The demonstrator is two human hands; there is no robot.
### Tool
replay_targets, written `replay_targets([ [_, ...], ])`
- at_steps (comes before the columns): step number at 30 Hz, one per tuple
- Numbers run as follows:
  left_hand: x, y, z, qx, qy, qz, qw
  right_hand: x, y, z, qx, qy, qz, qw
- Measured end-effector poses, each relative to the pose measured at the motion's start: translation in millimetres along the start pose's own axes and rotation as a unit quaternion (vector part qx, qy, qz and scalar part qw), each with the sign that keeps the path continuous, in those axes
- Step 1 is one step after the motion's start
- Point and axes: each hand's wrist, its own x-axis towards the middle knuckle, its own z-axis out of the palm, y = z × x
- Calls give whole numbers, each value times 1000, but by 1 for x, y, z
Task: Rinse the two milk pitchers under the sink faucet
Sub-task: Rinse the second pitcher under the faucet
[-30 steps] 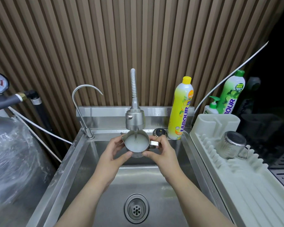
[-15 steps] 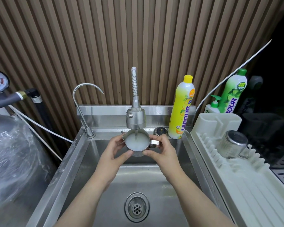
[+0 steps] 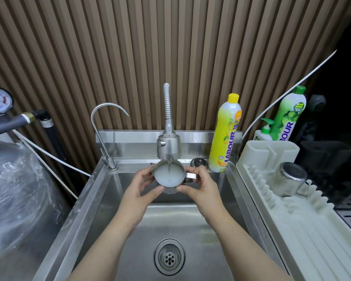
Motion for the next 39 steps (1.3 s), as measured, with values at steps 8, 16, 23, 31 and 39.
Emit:
replay_targets([
  [8, 1, 0, 0, 6, 1, -4, 1000, 0, 1, 0, 1, 2, -2, 1000],
  [16, 1, -1, 1, 7, 2, -6, 1000, 0, 2, -1, 4, 2, 6, 1000],
  [23, 0, -1, 1, 9, 3, -4, 1000, -2, 2, -2, -1, 4, 17, 1000],
  [31, -6, -11, 1, 19, -3, -23, 1000, -10, 15, -2, 18, -2, 67, 998],
  [39, -37, -75, 1, 43, -8, -174, 984, -39, 74, 11, 45, -98, 262, 959],
])
